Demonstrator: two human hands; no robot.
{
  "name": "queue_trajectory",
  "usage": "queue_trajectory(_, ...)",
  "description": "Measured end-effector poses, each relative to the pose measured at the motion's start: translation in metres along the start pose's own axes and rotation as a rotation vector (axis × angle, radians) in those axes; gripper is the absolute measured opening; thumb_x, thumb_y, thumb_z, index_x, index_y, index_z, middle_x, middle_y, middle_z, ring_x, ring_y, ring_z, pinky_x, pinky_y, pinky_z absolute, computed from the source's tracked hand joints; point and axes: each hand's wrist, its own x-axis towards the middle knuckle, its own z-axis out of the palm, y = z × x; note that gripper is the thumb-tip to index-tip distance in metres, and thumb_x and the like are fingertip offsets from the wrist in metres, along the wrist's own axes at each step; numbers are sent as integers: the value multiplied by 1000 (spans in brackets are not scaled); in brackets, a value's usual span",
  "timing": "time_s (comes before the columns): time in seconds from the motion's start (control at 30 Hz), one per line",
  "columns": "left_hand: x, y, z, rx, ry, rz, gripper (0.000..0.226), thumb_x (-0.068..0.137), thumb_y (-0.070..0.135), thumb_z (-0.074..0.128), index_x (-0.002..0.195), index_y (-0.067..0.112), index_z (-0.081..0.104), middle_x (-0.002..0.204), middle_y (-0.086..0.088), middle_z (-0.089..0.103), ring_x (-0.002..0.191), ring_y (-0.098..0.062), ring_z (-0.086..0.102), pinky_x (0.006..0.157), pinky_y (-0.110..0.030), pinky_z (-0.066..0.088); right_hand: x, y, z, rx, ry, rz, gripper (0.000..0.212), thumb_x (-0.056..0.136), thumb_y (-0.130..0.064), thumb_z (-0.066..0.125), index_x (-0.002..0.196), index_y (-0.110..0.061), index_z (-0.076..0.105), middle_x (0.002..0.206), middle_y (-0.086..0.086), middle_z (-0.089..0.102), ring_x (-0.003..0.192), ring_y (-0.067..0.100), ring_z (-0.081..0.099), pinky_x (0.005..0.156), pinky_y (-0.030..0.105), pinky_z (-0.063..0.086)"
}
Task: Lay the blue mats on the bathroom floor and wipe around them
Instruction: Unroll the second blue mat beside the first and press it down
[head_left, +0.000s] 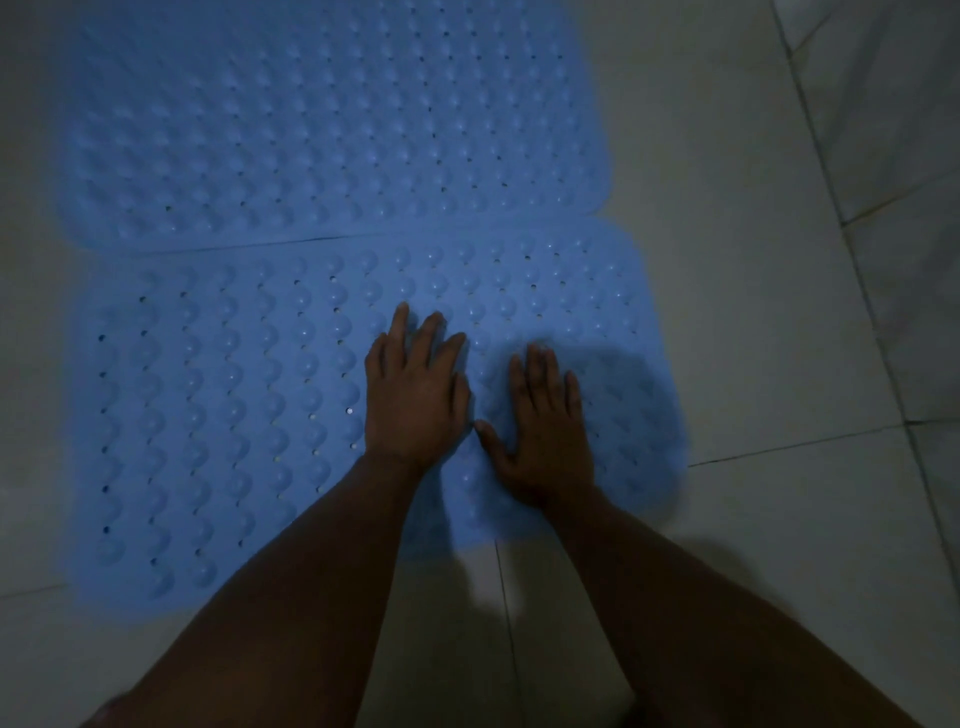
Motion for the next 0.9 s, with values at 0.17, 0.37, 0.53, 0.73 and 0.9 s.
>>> queue_trajectory(0.17,-1,-1,4,2,16,-1,49,97,36,47,140,16,58,156,-11,46,155,-39,20,120,-60,25,0,-1,0,-27,-25,-5,89,98,-66,26,160,-6,11,169,16,4,157,31,-2,124,55,11)
queue_trajectory(0.37,-3,-4,-6,-2,-6,-52,51,97,38,44,142,17,57,158,-11,43,155,-39,18,121,-59,23,6,2,-8,59,-45,22,83,98,-64,28,159,-8,24,167,16,16,157,30,10,125,53,15)
queue_trajectory(0.53,-10,5,-12,-15,-32,-49,53,98,40,42,143,17,56,160,-11,41,156,-39,17,121,-60,23,51,5,-58,35,-43,76,51,100,-56,40,104,-17,72,114,11,72,111,33,66,88,41,55)
queue_trajectory(0.73,-27,33,21,39,-195,108,68,100,52,32,158,17,34,170,-14,16,157,-42,2,122,-66,13,99,21,-99,194,34,102,39,98,-52,48,98,-23,74,103,0,76,105,26,67,84,37,56)
queue_trajectory(0.9,-38,52,43,92,-212,109,83,101,68,28,164,16,14,172,-12,0,157,-38,-6,122,-66,5,109,42,-79,230,175,51,42,98,-49,44,98,-21,74,100,2,73,101,27,64,83,36,51)
